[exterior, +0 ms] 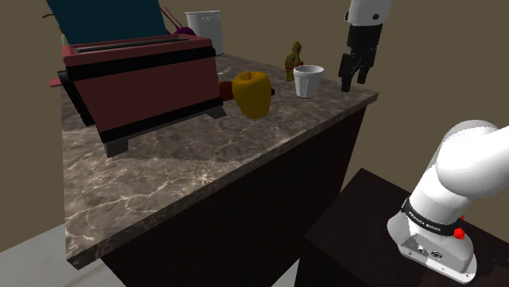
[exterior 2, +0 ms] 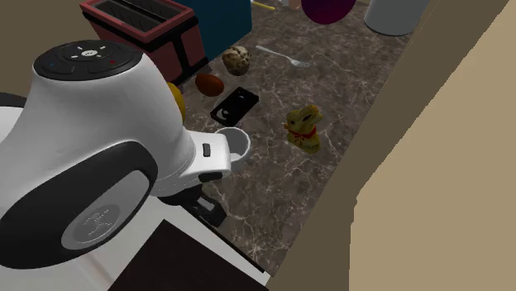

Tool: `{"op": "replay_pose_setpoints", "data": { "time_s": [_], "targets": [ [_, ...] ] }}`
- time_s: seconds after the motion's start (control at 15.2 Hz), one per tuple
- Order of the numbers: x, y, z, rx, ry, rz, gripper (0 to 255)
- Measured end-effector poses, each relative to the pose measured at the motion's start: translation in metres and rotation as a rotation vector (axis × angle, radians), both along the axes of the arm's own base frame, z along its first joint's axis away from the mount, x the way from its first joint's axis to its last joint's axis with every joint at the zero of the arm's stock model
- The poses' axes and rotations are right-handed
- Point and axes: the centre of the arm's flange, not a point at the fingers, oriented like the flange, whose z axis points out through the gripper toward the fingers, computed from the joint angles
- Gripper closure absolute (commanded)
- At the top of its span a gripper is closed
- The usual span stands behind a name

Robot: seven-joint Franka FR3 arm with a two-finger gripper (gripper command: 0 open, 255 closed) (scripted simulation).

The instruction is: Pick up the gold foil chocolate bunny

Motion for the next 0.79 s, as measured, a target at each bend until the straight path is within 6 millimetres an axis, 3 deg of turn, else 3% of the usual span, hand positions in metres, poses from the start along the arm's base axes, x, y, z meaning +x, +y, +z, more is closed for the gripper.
{"op": "replay_pose_setpoints", "data": {
  "time_s": [0.2, 0.79],
  "targets": [
    [0.004, -0.010, 0.000, -0.002, -0.030, 0.031, 0],
    [0.067, -0.074, -0.004, -0.019, -0.252, 0.271, 0]
  ]
}}
